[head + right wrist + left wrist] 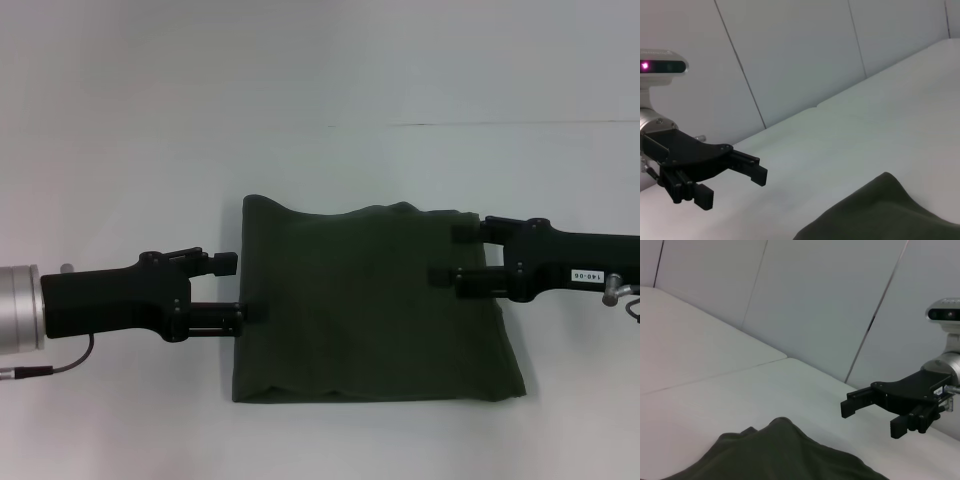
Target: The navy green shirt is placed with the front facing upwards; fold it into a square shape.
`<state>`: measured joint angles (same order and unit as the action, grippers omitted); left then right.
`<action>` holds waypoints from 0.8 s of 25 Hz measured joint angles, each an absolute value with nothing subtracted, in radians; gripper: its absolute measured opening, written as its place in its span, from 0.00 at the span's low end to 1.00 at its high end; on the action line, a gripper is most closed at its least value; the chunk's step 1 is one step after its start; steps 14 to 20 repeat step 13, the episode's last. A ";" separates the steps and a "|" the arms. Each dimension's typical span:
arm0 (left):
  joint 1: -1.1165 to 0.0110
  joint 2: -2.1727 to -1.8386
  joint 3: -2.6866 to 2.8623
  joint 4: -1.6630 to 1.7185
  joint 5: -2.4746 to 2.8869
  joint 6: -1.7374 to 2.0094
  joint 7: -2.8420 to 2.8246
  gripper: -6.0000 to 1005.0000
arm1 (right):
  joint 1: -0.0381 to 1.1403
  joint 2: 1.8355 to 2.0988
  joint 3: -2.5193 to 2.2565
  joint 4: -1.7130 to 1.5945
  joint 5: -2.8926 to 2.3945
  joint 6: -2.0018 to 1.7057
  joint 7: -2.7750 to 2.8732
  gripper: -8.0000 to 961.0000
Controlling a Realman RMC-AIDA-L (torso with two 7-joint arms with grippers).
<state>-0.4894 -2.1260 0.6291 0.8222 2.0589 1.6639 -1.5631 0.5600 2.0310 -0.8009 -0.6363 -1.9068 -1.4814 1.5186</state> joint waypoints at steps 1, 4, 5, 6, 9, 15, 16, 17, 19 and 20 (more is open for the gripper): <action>-0.489 -2.126 0.629 0.822 2.059 1.664 -1.563 0.90 | 0.559 2.032 -0.801 -0.635 -1.907 -1.481 1.518 0.94; -0.489 -2.127 0.629 0.822 2.059 1.665 -1.563 0.90 | 0.553 2.034 -0.802 -0.635 -1.907 -1.480 1.511 0.94; -0.488 -2.127 0.628 0.822 2.060 1.665 -1.563 0.90 | 0.550 2.035 -0.802 -0.635 -1.907 -1.480 1.508 0.94; -0.487 -2.127 0.627 0.822 2.060 1.665 -1.563 0.90 | 0.547 2.035 -0.802 -0.635 -1.907 -1.481 1.506 0.94; -0.487 -2.127 0.625 0.822 2.060 1.666 -1.564 0.90 | 0.540 2.037 -0.802 -0.635 -1.907 -1.481 1.505 0.94; -0.489 -2.128 0.626 0.822 2.060 1.666 -1.565 0.90 | 0.532 2.039 -0.803 -0.635 -1.907 -1.482 1.505 0.94; -0.489 -2.128 0.626 0.822 2.060 1.666 -1.565 0.90 | 0.532 2.039 -0.803 -0.635 -1.907 -1.482 1.505 0.94; -0.489 -2.128 0.626 0.822 2.060 1.666 -1.565 0.90 | 0.532 2.039 -0.803 -0.635 -1.907 -1.482 1.505 0.94; -0.489 -2.128 0.626 0.822 2.060 1.666 -1.565 0.90 | 0.532 2.039 -0.803 -0.635 -1.907 -1.482 1.505 0.94; -0.489 -2.128 0.626 0.822 2.060 1.666 -1.565 0.90 | 0.532 2.039 -0.803 -0.635 -1.907 -1.482 1.505 0.94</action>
